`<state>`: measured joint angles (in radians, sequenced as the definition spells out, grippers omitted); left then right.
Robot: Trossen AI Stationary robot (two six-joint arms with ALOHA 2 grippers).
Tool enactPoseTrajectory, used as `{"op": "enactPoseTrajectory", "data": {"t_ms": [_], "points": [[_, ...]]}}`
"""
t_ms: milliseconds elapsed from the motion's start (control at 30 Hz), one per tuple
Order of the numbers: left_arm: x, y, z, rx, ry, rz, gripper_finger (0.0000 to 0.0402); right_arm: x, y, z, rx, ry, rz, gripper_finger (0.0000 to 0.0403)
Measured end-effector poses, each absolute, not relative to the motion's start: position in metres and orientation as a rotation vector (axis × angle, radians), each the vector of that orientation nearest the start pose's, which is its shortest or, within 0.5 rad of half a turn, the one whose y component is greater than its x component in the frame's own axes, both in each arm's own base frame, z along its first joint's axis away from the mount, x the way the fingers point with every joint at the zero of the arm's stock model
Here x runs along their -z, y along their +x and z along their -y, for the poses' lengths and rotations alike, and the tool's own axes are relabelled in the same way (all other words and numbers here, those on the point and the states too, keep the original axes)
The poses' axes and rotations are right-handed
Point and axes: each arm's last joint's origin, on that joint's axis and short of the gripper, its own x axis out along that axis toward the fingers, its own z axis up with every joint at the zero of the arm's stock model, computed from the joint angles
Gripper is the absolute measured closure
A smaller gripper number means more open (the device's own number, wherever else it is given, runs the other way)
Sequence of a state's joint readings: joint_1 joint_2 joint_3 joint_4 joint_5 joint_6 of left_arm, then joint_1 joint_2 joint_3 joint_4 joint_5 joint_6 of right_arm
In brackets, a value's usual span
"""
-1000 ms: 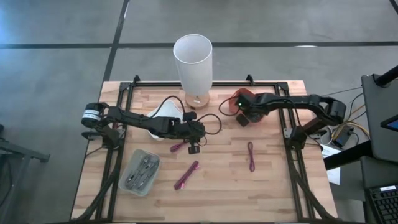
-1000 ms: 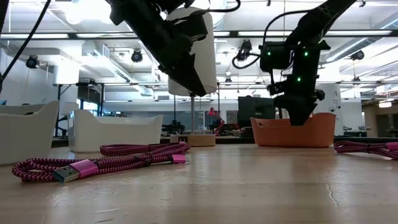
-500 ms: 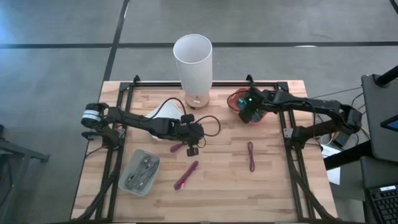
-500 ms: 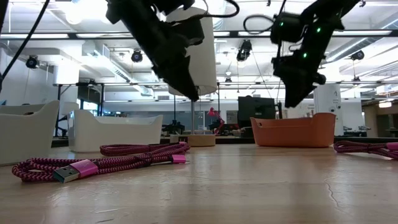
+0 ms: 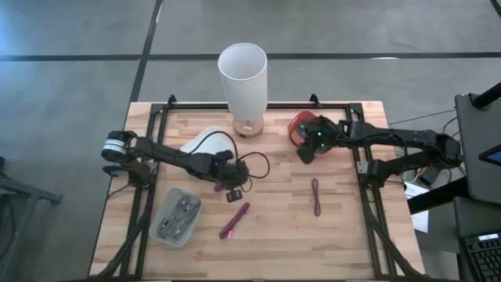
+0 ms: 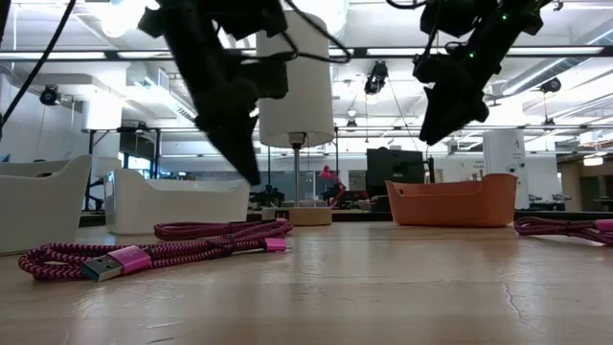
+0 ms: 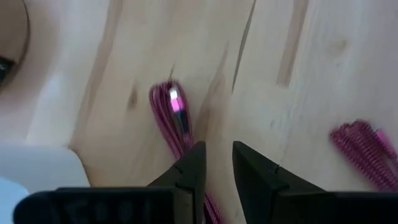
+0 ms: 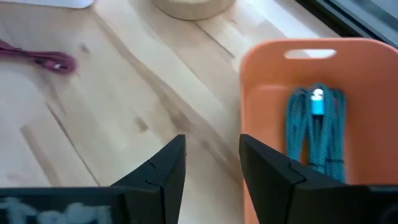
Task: Pick & Place USB Port
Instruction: Put the top red and black charger cable into the white bin
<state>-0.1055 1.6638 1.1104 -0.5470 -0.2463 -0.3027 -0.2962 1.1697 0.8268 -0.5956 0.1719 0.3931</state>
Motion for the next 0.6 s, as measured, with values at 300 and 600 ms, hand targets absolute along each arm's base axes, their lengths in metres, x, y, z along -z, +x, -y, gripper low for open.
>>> {"op": "enactPoseTrajectory", "data": {"t_ms": [300, 600], "points": [[-0.170, 0.312, 0.026, -0.311, -0.104, -1.072, 0.0319, -0.238, 0.225, 0.060, 0.561, 0.389, -0.849, 0.0263], [-0.151, 0.304, 0.025, -0.293, -0.088, -1.035, 0.0319, -0.233, 0.236, 0.050, 0.514, 0.368, -0.846, 0.0280]]}}
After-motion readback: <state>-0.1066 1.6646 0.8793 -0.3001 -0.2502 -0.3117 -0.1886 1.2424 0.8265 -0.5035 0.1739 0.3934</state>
